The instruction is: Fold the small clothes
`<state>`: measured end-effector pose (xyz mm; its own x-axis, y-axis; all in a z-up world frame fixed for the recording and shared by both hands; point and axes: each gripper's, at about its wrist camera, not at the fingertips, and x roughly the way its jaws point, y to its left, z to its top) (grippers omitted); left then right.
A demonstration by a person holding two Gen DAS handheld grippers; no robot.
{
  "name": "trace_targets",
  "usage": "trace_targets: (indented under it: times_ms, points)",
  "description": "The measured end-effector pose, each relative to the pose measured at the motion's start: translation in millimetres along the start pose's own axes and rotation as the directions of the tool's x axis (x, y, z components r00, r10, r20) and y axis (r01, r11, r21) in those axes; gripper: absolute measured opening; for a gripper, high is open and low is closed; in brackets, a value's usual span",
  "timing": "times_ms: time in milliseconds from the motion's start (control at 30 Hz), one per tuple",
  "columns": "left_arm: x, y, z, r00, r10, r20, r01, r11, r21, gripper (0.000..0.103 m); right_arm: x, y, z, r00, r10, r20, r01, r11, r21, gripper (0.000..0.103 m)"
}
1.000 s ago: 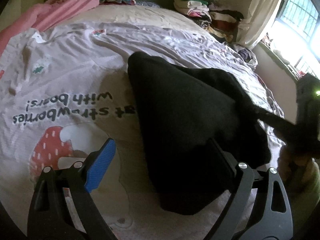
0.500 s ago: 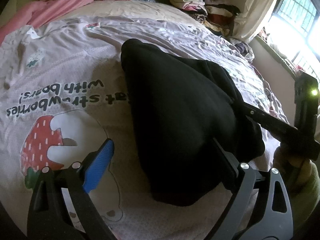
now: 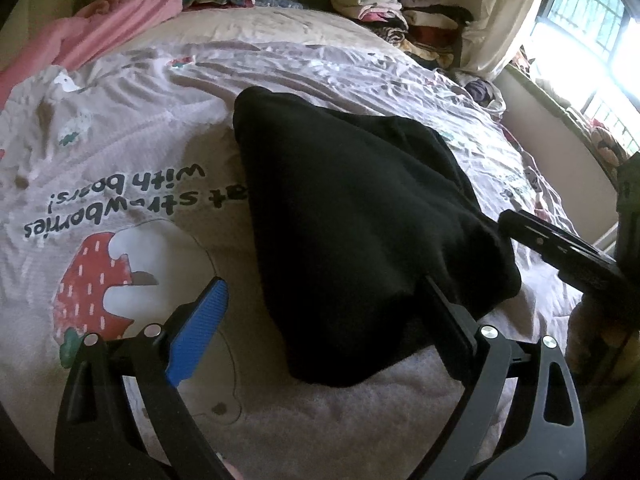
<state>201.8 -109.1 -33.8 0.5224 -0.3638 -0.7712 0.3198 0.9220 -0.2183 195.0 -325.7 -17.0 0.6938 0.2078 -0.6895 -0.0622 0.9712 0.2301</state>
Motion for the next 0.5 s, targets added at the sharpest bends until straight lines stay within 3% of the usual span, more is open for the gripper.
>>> trace_targets:
  times_ms: [267, 500]
  points:
    - [-17.3, -3.0, -4.5, 0.999, 0.021, 0.032, -0.022, 1.0, 0.012, 0.093, -33.4, 8.4, -3.9, 0.997, -0.02, 0.076, 0.022, 0.999, -0.026, 0.095]
    - [-36.3, -3.5, -14.4, 0.997, 0.043, 0.067, -0.044, 0.999, 0.016, 0.094, -66.1, 19.8, -16.1, 0.987, -0.034, 0.154, 0.042, 0.998, -0.047, 0.099]
